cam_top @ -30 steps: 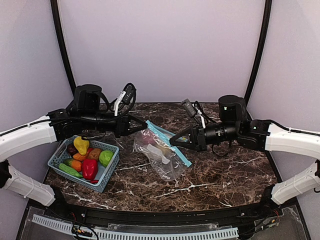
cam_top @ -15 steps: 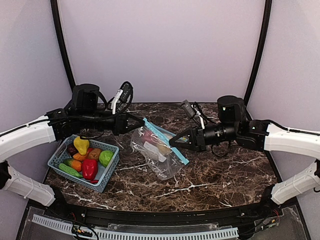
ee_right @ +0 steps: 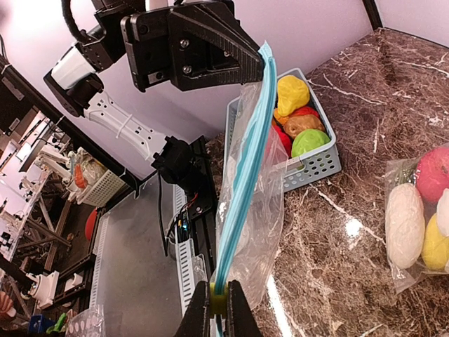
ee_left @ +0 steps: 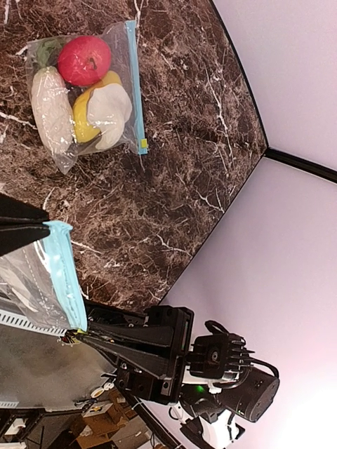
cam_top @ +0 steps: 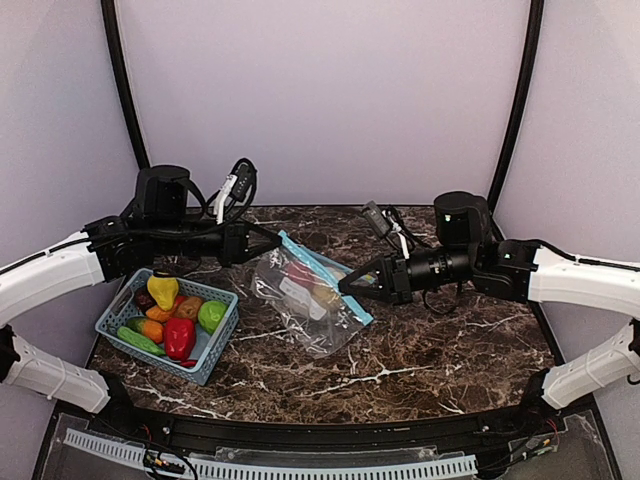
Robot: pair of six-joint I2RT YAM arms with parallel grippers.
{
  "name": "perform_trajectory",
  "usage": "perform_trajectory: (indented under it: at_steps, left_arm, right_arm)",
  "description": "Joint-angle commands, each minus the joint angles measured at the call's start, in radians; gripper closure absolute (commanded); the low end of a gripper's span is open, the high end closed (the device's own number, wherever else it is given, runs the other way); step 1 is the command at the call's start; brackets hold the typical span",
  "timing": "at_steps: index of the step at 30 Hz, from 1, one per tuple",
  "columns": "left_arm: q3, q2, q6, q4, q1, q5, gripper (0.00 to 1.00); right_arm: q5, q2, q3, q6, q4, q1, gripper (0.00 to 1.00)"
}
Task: Place the food in the zip-top bag and seal the zipper
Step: Unzip the zipper from the zipper food storage bag.
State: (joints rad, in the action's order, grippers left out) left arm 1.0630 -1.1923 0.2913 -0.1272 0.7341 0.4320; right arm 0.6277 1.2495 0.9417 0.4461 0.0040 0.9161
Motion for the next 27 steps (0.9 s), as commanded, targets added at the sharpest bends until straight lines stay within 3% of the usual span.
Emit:
perform_trajectory:
  at_steps: [1,27]
  left_arm:
    - [-0.008,0.038,-0.009,-0.028,-0.034,-0.062,0.99]
    - [0.0,0.07,-0.013,-0.062,-0.092,-0.049,0.99]
  right_arm:
    - [0.035,0.0,-0.025,0.0,-0.031,0.006,0.96]
    - [0.023,-0.011,-0.076,0.015,-0.06,0.006,0.97]
